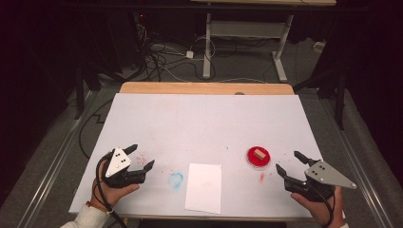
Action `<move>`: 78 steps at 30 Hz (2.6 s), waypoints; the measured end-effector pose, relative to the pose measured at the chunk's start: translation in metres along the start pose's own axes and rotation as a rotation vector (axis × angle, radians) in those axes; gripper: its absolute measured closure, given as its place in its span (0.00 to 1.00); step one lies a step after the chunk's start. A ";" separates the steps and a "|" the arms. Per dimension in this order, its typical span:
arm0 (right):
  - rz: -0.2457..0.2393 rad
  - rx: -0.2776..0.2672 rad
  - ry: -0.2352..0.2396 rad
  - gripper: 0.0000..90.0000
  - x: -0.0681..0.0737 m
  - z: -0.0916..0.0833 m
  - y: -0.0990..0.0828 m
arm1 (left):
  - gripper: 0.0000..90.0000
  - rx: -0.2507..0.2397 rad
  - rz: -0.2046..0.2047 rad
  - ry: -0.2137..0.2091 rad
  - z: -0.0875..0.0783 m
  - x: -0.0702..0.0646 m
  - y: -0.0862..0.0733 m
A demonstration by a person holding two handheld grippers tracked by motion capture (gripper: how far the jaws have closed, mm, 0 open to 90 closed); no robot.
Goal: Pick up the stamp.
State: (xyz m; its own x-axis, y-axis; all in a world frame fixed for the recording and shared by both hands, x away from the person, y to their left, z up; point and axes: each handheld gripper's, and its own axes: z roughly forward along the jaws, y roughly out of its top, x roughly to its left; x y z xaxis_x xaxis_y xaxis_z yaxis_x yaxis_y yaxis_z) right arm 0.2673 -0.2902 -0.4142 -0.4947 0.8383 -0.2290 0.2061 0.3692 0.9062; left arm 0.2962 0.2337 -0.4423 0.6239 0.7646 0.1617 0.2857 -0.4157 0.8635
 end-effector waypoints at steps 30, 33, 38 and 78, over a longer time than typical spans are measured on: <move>0.031 0.313 0.153 0.40 -0.026 0.054 0.042 | 0.24 0.104 0.032 -0.015 0.013 -0.006 -0.008; 0.013 0.383 0.186 0.43 -0.024 0.075 0.047 | 0.24 0.112 0.032 -0.018 0.013 -0.005 -0.009; -0.025 0.468 0.209 0.50 -0.017 0.097 0.043 | 0.24 0.124 0.037 -0.024 0.014 -0.005 -0.010; -0.055 0.588 0.281 0.85 -0.010 0.129 0.023 | 0.24 0.146 0.046 -0.036 0.015 -0.005 -0.011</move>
State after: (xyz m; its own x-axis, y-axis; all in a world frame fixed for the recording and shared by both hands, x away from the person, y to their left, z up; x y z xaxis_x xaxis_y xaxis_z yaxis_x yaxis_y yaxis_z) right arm 0.3865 -0.2385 -0.4369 -0.7030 0.7047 -0.0959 0.5623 0.6332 0.5318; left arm 0.3005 0.2270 -0.4595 0.6638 0.7259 0.1802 0.3570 -0.5192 0.7765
